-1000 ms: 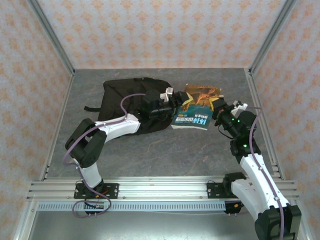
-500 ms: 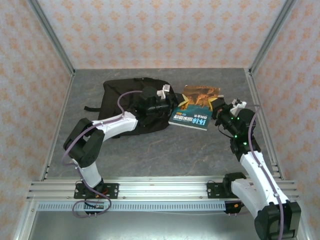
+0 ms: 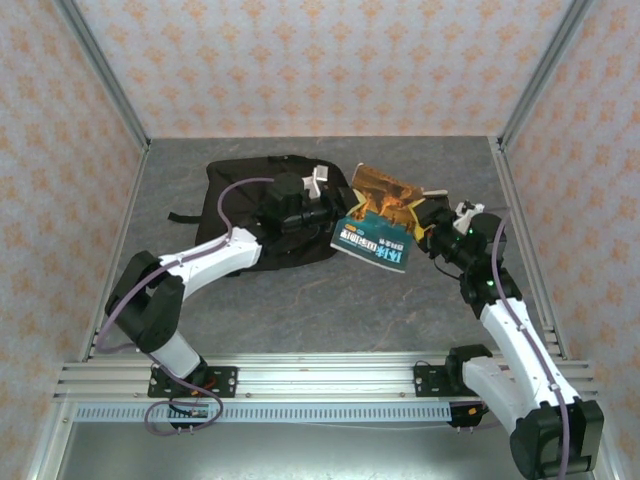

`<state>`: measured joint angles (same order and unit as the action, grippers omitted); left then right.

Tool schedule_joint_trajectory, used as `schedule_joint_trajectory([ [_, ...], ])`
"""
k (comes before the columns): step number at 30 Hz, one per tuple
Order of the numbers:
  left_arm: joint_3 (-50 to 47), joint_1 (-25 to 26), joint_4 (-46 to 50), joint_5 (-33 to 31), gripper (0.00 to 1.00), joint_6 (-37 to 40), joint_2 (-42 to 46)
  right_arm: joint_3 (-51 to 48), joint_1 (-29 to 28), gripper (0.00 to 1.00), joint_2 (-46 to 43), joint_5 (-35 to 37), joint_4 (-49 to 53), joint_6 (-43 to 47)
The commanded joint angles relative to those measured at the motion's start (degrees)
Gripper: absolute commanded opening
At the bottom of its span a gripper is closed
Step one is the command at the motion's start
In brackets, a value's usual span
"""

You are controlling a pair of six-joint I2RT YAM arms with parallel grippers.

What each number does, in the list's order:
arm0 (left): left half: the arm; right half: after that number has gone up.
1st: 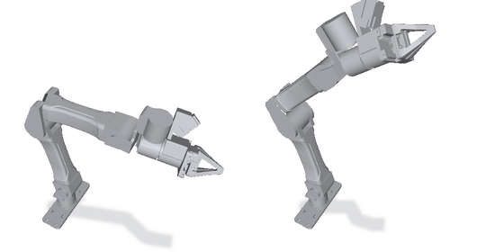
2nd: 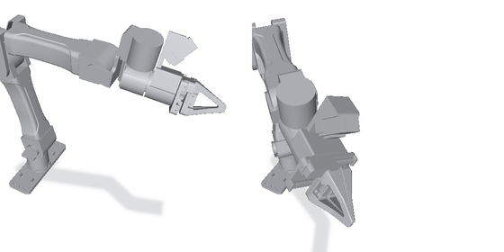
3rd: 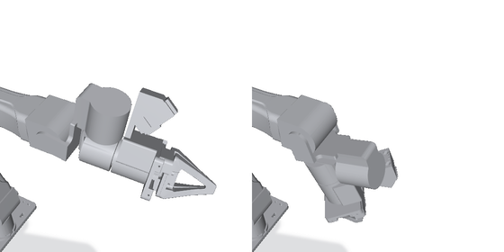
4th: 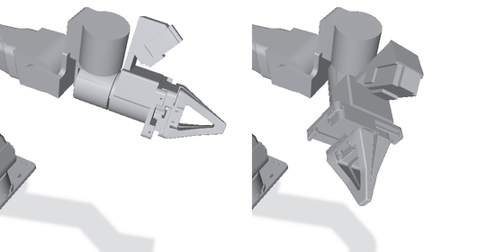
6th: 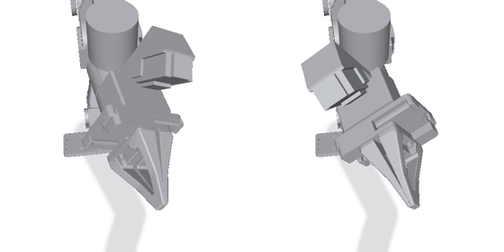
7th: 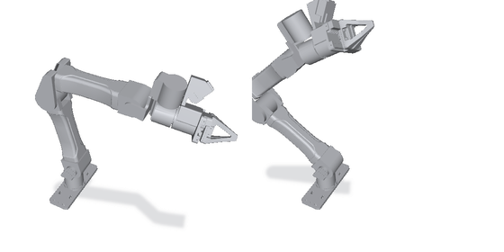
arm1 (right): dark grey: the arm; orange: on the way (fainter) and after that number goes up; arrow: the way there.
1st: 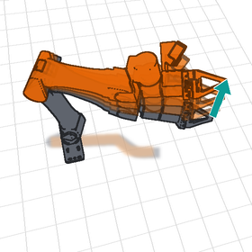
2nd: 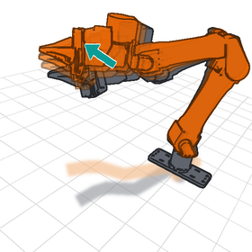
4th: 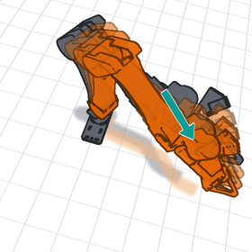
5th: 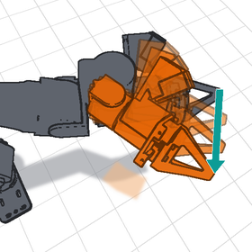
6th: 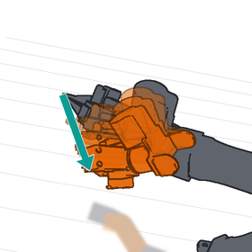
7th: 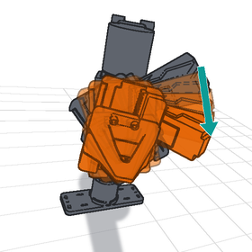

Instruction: Pack the student bag

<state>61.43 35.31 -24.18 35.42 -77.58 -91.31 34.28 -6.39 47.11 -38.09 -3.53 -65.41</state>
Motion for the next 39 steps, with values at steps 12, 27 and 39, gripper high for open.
schedule_joint_trajectory([
  [12,-8.0,3.8,-4.7,-51.2,0.00,-10.6,13.3,-5.1,-12.2,1.00,-5.6,18.4,-16.1,-4.2],
  [27,-4.2,8.1,-9.6,-51.7,0.00,-14.2,6.8,1.9,-25.0,0.97,13.7,24.1,-31.0,-10.1],
  [39,-3.8,8.5,-8.8,-50.1,0.00,-13.3,5.4,3.5,-26.8,0.20,17.8,27.9,-31.3,-8.9],
])
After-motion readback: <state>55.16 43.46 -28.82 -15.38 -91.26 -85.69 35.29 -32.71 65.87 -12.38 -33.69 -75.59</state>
